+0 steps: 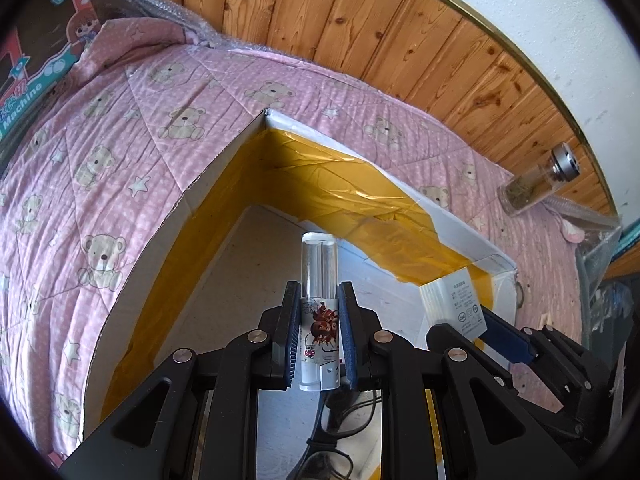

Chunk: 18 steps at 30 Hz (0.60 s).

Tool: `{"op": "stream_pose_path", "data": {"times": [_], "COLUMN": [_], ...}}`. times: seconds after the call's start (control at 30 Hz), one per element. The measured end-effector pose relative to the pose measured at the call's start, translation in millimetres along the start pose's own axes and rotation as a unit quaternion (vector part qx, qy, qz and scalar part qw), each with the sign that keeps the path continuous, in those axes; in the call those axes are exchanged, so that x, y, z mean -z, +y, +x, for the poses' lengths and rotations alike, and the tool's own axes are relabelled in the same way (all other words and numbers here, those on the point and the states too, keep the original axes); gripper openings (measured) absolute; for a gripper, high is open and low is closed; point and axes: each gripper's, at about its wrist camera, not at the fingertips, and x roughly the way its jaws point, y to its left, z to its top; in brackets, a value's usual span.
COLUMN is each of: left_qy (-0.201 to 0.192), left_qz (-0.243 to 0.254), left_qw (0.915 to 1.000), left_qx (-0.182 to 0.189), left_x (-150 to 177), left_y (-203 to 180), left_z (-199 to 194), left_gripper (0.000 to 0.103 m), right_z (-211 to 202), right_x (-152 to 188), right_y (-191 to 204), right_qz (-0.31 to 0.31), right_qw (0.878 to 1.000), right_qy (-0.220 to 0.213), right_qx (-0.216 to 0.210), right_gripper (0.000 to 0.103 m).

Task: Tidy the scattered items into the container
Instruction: 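Lower the charger and perfume bottle with both tools into the box, then open both tools and move them back toward the red figure and marker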

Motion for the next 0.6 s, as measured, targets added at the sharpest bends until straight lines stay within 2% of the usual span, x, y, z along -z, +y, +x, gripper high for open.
{"op": "stream_pose_path", "data": {"times": [0.17,0.2,0.27,0.4,0.6], "left_qy": [0.011,0.015,0.015,0.017,-0.007], "left_qz": [0.006,0.009,0.010,-0.005,-0.009], "left_qw": [0.9999,0.9998,0.9997,0.9998,0.9999], "left_qx": [-0.008,-0.011,-0.018,-0.011,0.000], "left_x": [-1,0,1,1,6], "left_y": [-2,-3,-2,4,10], "left_z": [13,16,17,12,-20], "left_gripper": [0.021,0.031,0.043,0.044,0.044], "right_z": [13,14,12,-3,-32], "right_x": [-3,-4,-4,1,21], "right_y": [-7,-7,-10,-10,-1], "right_qz": [-0.007,-0.008,-0.004,0.001,0.003], "right_qw": [1.000,1.000,1.000,1.000,0.999], "right_qy": [0.015,0.015,0.008,-0.012,-0.035], "right_qx": [0.008,0.006,0.006,0.001,-0.022], "right_gripper": [0.034,0.034,0.035,0.035,0.035]}}
